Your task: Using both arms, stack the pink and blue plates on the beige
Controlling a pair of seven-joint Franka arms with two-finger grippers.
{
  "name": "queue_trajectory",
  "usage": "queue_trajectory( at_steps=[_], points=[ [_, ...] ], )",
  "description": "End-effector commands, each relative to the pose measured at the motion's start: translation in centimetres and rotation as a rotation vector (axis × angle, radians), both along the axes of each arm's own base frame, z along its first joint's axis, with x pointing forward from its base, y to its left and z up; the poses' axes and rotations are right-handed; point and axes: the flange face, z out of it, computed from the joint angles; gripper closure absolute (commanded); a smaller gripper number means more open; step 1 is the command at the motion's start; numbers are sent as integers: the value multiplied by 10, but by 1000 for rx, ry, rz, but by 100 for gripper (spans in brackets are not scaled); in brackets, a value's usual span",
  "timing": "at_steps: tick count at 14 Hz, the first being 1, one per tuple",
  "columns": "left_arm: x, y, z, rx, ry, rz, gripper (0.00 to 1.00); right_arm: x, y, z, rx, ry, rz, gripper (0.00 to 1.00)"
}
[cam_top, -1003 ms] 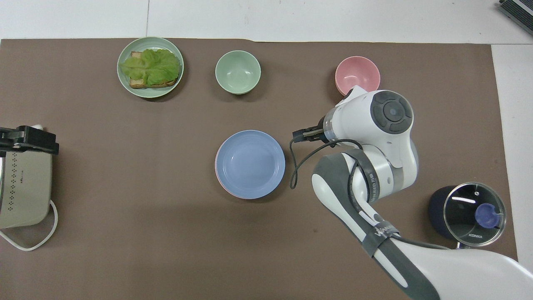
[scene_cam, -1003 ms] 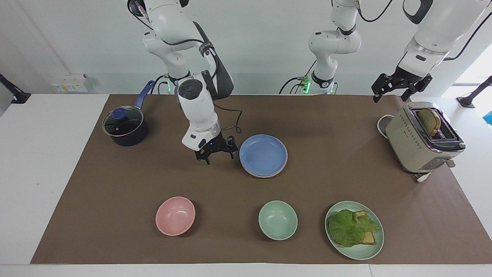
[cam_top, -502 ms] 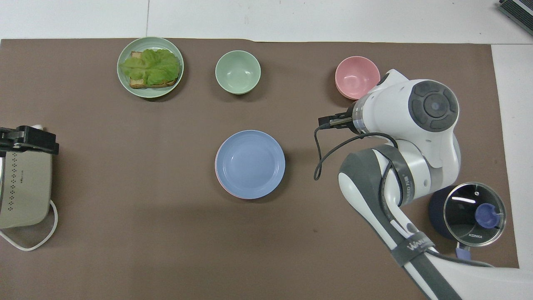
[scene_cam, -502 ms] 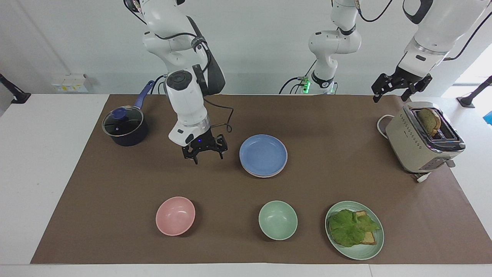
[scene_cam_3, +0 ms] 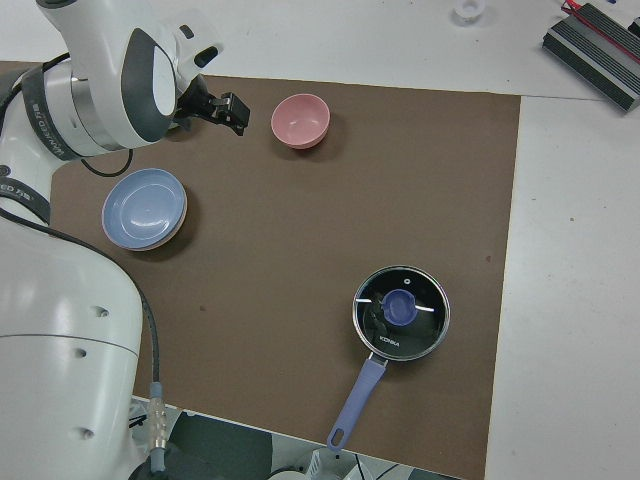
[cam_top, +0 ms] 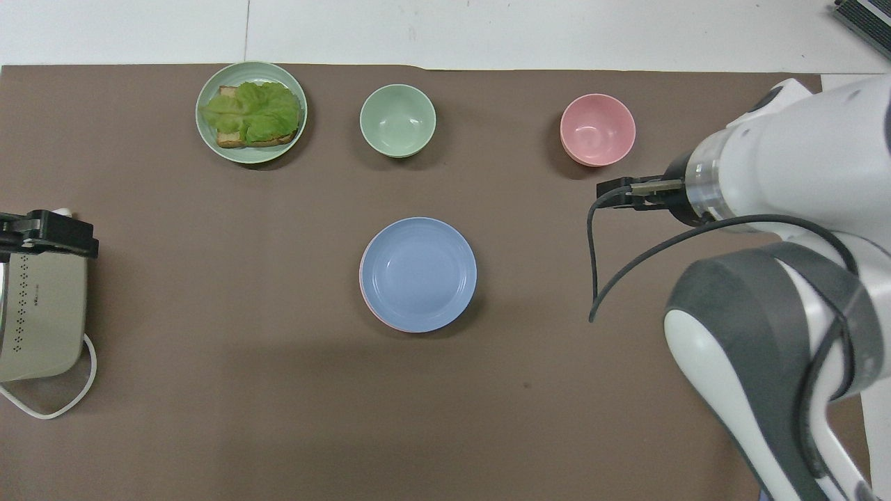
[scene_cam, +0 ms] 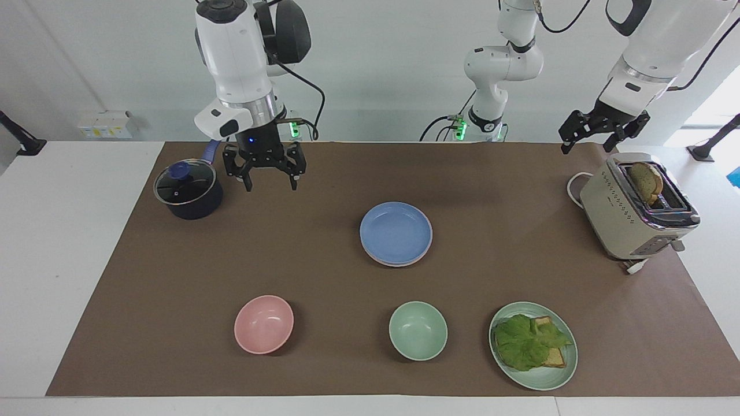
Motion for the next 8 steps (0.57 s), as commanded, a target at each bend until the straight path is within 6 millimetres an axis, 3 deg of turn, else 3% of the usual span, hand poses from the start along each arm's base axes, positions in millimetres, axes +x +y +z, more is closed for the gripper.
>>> queue_trajectory(
  at_steps=[1, 8],
  points=[
    [-6, 1, 1, 10, -1, 7, 0, -5, -14, 17, -12, 27, -44, 0],
    [-6, 1, 1, 10, -1, 7, 0, -41, -60, 69, -1, 50, -125, 0]
  ],
)
